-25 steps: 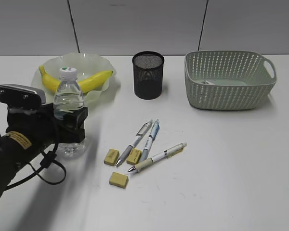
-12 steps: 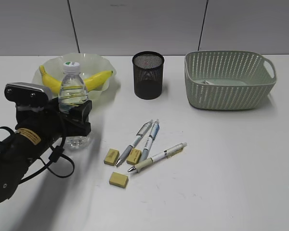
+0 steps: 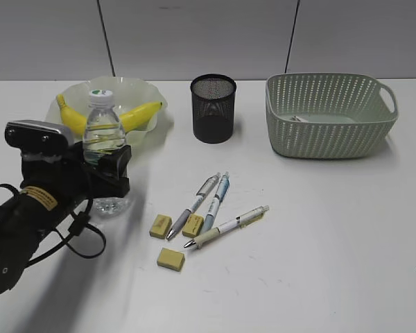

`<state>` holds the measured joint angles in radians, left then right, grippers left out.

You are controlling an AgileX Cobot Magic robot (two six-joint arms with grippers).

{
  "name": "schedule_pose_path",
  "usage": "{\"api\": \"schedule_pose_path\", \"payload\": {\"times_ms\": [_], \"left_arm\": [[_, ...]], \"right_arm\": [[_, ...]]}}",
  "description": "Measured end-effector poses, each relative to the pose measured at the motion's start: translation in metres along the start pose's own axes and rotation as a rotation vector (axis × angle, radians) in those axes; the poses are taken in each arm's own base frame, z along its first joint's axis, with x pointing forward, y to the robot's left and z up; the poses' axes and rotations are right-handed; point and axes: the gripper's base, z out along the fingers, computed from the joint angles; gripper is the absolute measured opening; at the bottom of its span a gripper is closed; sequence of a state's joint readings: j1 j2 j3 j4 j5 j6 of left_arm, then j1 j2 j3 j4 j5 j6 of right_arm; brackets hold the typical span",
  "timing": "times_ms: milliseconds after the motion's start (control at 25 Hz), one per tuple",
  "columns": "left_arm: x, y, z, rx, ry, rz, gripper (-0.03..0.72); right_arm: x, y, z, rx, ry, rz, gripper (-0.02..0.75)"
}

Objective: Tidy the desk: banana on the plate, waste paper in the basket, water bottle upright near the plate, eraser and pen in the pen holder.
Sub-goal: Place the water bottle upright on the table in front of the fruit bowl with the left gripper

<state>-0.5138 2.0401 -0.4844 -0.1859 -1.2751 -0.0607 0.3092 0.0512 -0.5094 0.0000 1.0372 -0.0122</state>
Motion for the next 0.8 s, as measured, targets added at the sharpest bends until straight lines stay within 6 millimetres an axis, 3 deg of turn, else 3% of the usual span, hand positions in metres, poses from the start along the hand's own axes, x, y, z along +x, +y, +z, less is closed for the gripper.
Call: {"api": "schedule_pose_path", "payload": {"times_ms": [200,440,800], "left_arm": [[0.006,0.004,-0.015,-0.006,0.022,0.010,0.517],[0.023,0.008,-0.031,-0.019,0.169,0.020,0.633],[0.011,0.010,-0.042,-0.034,0.141,0.009,0.654]], "right_arm": [[0.000,0.000,0.000,0.000,0.000,0.000,0.557],[0.000,0.000,0.000,0.000,0.000,0.000,0.557],[0.000,0.000,0.000,0.000,0.000,0.000,0.557]]}}
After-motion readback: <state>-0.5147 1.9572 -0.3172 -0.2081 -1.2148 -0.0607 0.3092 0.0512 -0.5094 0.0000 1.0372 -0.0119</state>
